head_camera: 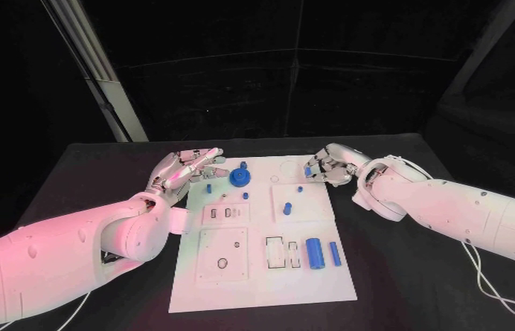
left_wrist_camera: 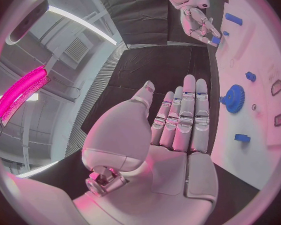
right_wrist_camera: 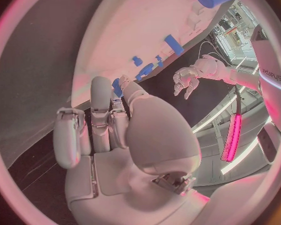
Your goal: Assemble the parts on the task board
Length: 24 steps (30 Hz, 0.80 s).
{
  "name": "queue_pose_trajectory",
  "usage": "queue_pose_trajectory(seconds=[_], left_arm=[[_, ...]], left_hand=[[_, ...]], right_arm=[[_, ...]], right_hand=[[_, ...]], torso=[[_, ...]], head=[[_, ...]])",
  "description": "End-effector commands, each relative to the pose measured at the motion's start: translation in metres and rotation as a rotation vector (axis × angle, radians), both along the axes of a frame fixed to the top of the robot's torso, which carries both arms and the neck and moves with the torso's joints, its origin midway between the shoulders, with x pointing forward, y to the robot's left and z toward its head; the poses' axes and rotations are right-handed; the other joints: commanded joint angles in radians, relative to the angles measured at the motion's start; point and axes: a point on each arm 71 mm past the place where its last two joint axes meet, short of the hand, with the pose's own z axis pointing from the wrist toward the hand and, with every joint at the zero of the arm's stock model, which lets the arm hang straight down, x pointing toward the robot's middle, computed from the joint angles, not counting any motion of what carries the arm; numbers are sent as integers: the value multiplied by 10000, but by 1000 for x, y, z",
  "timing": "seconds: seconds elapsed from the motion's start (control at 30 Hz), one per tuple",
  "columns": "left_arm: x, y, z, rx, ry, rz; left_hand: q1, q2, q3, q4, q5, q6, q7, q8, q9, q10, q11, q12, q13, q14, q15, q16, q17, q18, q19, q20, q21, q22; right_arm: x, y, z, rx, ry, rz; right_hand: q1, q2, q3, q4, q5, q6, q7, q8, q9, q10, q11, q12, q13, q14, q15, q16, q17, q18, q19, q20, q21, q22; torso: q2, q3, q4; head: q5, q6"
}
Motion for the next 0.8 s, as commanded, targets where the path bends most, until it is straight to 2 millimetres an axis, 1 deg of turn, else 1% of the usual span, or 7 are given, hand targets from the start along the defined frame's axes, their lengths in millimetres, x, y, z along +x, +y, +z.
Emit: queue_pose_trajectory(seconds=[0.03,0.17,0.3,0.4,0.5,0.63,0.8], left_arm=[[-1,-2,2,-86,-28,-128],[-2,-2,2,-222,104,-87],[-2,-1,2,-271,156,-53],[-2,0,3,-279,166,-27],[-2,1,4,-273,151,18],[-1,3,4,-262,127,59],[-1,1,5,-286,105,23]], left_hand=[[1,133,-8,-51,-12,-57,20,-70,-6,-52,6,-35,-9,-41,54,-38,14,67,70,9,-65,-11],[1,135,-7,-53,-12,-58,18,-70,-6,-51,5,-36,-9,-42,54,-39,16,67,70,9,-67,-12],[3,135,-7,-56,-12,-58,17,-70,-6,-51,5,-35,-9,-42,54,-41,17,67,71,9,-68,-13],[10,137,-4,-64,-10,-58,12,-70,-6,-48,2,-35,-8,-42,53,-44,21,67,72,9,-71,-15],[17,138,-1,-71,-9,-58,10,-70,-5,-47,0,-34,-8,-41,53,-46,23,68,73,9,-73,-16],[17,138,-1,-71,-9,-58,10,-70,-5,-47,0,-34,-8,-41,53,-46,23,68,73,9,-73,-16],[24,139,1,-80,-9,-58,6,-70,-5,-44,-2,-33,-7,-41,52,-49,27,68,74,8,-76,-18]], right_arm=[[-4,12,8,127,46,-424],[-14,38,16,157,261,-130],[-19,63,18,61,320,137],[-21,81,20,-79,262,269],[-24,102,20,-212,206,510],[-25,122,19,-472,101,750],[-30,147,12,-848,83,1169]], right_hand=[[-20,6,41,-1,48,290,-156,9,119,2,-67,20,939,-18,-81,32,0,-85,149,-67,25,852],[-145,-7,62,26,73,300,-150,-2,119,-22,-61,-16,907,-19,-78,26,-1,-82,139,-70,17,831],[-202,0,82,41,105,305,-154,-8,120,-38,-62,-39,887,-20,-78,23,-2,-80,136,-70,13,824],[-386,-84,153,62,694,310,-161,-36,118,-79,-70,-98,841,-30,-83,0,-6,-79,132,-72,6,816],[-406,-98,168,60,741,314,-163,-39,119,-82,-72,-105,837,-30,-84,-3,-6,-79,132,-72,6,816],[-429,-112,183,58,757,313,-161,-44,119,-83,-72,-108,837,-30,-85,-6,-7,-79,132,-73,5,817],[-460,-124,221,48,660,308,-161,-56,118,-83,-71,-113,836,-28,-85,-12,-7,-77,128,-74,0,807]], torso=[[-51,-63,18],[-88,-103,75],[-110,-113,90],[-121,-140,116],[-113,-150,112],[-102,-116,106],[-101,-123,100]], head=[[-21,-11],[-121,-13],[-4,-88],[-43,-120],[37,-138],[134,-199],[246,-241]])
